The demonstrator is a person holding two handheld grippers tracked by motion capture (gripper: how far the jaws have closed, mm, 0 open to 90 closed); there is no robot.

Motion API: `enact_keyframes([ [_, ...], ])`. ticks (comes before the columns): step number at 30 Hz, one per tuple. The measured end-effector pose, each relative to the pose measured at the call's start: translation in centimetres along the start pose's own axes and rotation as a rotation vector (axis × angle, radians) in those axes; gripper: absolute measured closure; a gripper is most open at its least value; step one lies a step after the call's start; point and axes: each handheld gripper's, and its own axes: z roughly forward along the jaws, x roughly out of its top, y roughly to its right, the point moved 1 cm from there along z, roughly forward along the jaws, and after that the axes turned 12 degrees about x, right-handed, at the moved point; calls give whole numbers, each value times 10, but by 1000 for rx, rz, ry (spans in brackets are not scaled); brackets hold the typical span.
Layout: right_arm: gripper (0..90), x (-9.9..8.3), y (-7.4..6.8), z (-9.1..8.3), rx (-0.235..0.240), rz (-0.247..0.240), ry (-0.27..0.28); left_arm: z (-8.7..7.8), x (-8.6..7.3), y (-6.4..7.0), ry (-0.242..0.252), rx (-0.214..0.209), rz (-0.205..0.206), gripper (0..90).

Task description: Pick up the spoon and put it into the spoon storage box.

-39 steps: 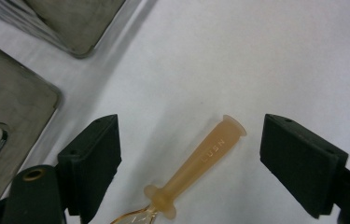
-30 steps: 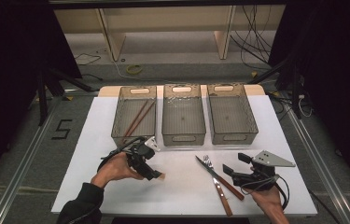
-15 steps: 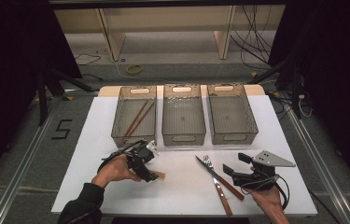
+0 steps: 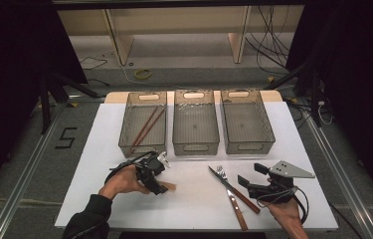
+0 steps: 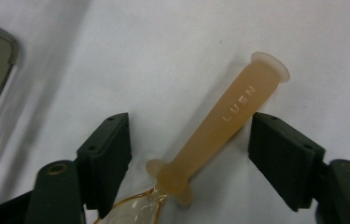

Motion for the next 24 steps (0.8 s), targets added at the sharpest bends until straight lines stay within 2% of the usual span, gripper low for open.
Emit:
enact_keyframes([
  [4, 231, 0, -1, 0, 0, -1, -4, -1, 0, 1, -1, 9, -7, 343],
  [11, 232, 0, -3, 1, 0, -8, -9, -3, 0, 2, -9, 15, -15, 495],
  [18, 232, 0, -3, 1, 0, -8, -8, -5, 0, 3, -12, 3, 8, 701],
  [24, 232, 1, -4, 1, 1, -11, -7, -6, 0, 4, -14, -1, 28, 773],
])
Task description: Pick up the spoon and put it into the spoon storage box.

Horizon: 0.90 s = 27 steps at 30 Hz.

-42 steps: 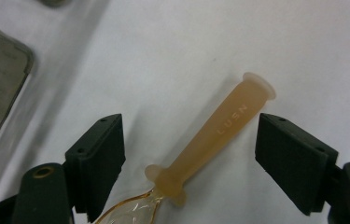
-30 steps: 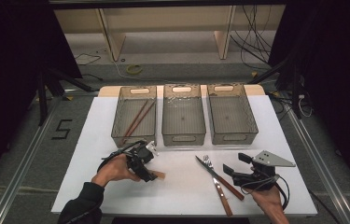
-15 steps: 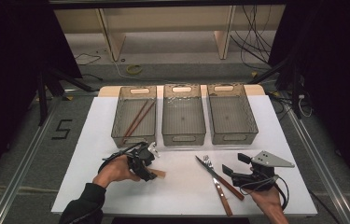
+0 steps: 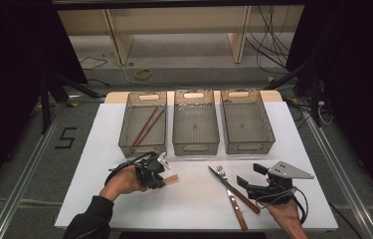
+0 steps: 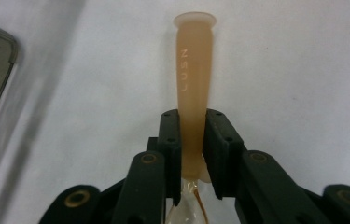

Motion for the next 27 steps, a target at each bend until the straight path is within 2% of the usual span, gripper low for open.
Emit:
enact_keyframes([
  [5, 232, 0, 0, 0, 0, -2, -3, 0, 0, 0, 2, 1, 1, 780],
  [8, 232, 0, 0, 0, 2, -1, -3, -1, -1, -1, 7, 0, -10, 781],
  [15, 234, 0, 0, 0, 5, 0, -2, -4, -2, -6, 22, 1, -63, 783],
  [27, 233, -1, -1, 1, 6, 1, -4, -12, 0, -7, 48, -14, -91, 784],
])
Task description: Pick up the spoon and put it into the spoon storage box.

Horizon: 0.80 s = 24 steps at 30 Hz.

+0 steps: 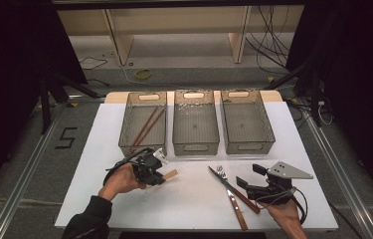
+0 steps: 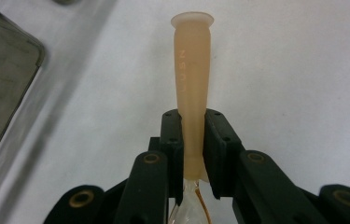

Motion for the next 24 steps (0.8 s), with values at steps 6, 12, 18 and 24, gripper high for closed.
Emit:
enact_keyframes([
  [6, 234, 0, 0, 1, 3, 2, -1, -4, 1, -2, 19, -4, -25, 784],
  [12, 234, 0, 0, 0, 5, 2, -1, -7, 1, -2, 29, -9, -62, 784],
  [18, 234, 0, 0, 1, 6, 2, -1, -10, 3, -2, 42, -19, -80, 784],
  [24, 234, 0, 0, 0, 5, 1, -1, -13, 3, -3, 72, -16, -99, 784],
])
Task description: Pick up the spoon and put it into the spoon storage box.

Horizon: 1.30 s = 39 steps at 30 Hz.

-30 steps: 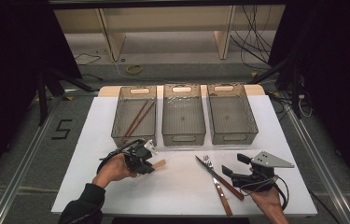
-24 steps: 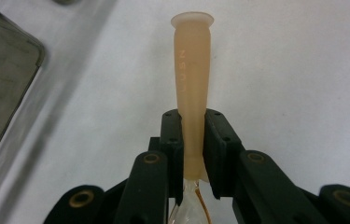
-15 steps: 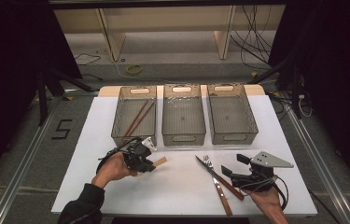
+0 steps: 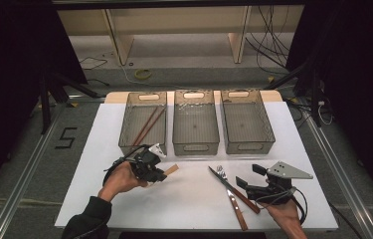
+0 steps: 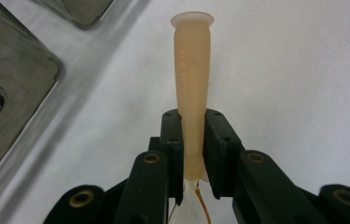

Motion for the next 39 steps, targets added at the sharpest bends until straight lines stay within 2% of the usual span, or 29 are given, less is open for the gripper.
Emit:
enact_keyframes([
  [6, 233, 0, 0, 0, -1, -1, 0, -6, 3, 0, 37, 8, -22, 784],
  [10, 233, 0, 0, -1, -2, -1, 0, -9, 4, -2, 81, 7, -63, 784],
  [15, 234, 0, 0, 0, -2, 0, -1, -15, 6, -5, 126, 21, -86, 784],
  [16, 234, 0, 0, 0, -1, -1, -2, -16, 7, -6, 143, 23, -104, 784],
  [22, 234, 0, 0, 0, -3, -1, -3, -21, 9, -11, 172, 34, -136, 784],
  [35, 234, -1, 1, 1, -3, 1, -7, -32, 32, -18, 261, 43, -145, 784],
  [39, 234, -1, 1, 1, -3, 3, -6, -34, 38, -22, 285, 42, -169, 784],
])
